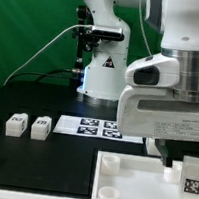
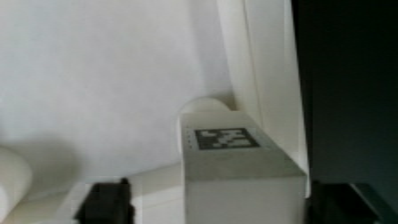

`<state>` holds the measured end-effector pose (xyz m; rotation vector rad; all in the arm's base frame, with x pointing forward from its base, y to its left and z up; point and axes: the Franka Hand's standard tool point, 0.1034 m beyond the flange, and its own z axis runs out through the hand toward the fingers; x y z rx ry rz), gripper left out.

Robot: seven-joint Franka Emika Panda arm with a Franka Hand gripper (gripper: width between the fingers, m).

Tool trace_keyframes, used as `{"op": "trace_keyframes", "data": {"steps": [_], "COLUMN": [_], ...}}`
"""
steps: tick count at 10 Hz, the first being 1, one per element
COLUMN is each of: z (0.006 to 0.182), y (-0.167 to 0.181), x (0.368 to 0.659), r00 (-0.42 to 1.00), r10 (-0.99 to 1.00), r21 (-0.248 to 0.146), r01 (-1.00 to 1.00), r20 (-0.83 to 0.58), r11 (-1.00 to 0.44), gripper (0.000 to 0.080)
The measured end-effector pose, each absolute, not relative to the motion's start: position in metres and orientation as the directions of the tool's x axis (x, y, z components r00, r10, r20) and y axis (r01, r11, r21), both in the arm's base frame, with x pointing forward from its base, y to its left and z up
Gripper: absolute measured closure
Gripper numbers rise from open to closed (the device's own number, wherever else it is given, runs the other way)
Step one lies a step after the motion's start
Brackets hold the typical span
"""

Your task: Assemble one leg

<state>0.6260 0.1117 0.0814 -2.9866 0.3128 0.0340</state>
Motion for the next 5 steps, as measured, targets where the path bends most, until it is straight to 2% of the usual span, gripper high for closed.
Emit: {"op": "trace_keyframes", "data": {"steps": [1,3,5], "z": [0.0815,0.0815,0.0826], "y": [0.1117,0.1117,0.1080], "x": [0.6261,0.6261,0.6278], "r00": [0.978,0.978,0.926], "r10": [-0.205,-0.205,-0.369], "r21": [-0.135,-0.135,-0.163], "r01": [-0.208,-0.208,-0.378], "r20": [-0.036,-0.036,-0.082], "r11": [-0.969,-0.969,-0.911], "gripper": [0.0509,0.0509,0.0509]}}
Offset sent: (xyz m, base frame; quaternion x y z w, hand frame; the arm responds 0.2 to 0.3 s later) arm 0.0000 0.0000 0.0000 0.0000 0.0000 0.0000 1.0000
